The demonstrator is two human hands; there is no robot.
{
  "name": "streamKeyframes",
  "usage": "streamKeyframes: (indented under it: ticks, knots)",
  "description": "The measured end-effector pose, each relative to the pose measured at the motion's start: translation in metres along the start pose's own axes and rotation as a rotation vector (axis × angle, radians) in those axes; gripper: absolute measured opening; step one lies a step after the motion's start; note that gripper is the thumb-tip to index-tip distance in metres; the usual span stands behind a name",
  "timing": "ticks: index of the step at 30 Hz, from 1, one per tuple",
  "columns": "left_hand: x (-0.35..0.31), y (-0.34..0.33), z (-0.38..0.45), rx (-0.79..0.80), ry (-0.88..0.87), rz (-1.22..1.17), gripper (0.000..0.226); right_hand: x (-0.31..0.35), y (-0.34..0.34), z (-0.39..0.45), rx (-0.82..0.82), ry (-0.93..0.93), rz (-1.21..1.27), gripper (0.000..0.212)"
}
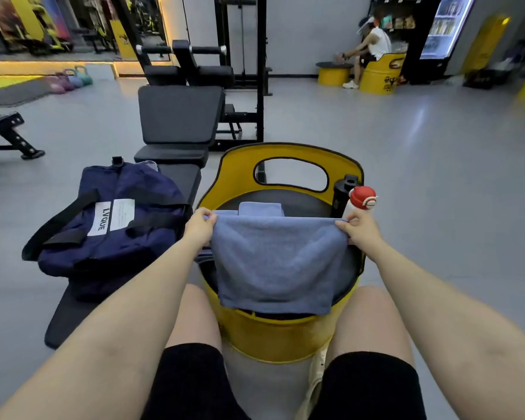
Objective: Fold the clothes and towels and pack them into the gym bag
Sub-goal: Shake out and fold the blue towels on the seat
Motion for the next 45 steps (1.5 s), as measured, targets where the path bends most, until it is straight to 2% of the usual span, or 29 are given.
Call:
streamKeyframes:
  ticks: [3, 6, 13, 16, 25, 34, 45]
  knots:
    - [0.024, -0.008, 0.015, 0.016, 0.057, 0.036, 0.006, -0.013, -0.017, 0.025, 0.008, -0.034, -0.031, 0.024]
    - [0.038, -0.014, 0.036, 0.006, 0.084, 0.032, 0.018, -0.014, -0.032, 0.049, 0.005, -0.038, -0.04, 0.021]
    - [0.055, -0.037, 0.072, -0.038, 0.153, -0.102, 0.019, -0.022, -0.058, 0.096, 0.03, -0.029, -0.036, 0.004]
    - [0.061, -0.042, 0.077, -0.057, 0.154, -0.11, 0.022, -0.027, -0.063, 0.104, 0.029, -0.008, -0.049, 0.006]
    - [0.077, -0.052, 0.054, -0.047, 0.104, -0.122, 0.007, -0.056, -0.068, 0.077, 0.038, -0.023, -0.081, 0.008]
    - [0.108, -0.059, 0.003, -0.024, 0.168, -0.22, 0.024, -0.093, -0.068, 0.037, 0.027, -0.037, -0.11, 0.011]
    - [0.145, -0.066, -0.05, 0.044, 0.164, -0.085, 0.026, -0.144, -0.086, -0.01, 0.068, -0.058, -0.189, 0.008]
Point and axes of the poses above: each hand's wrist, its own z-axis towards the middle knuckle, its own y-axis out of the back of the hand, x = y × z, the point moved 10 cm from there along z, towards the middle knuckle, and after that the axes turned 11 degrees about -y, right-handed, at the moved point
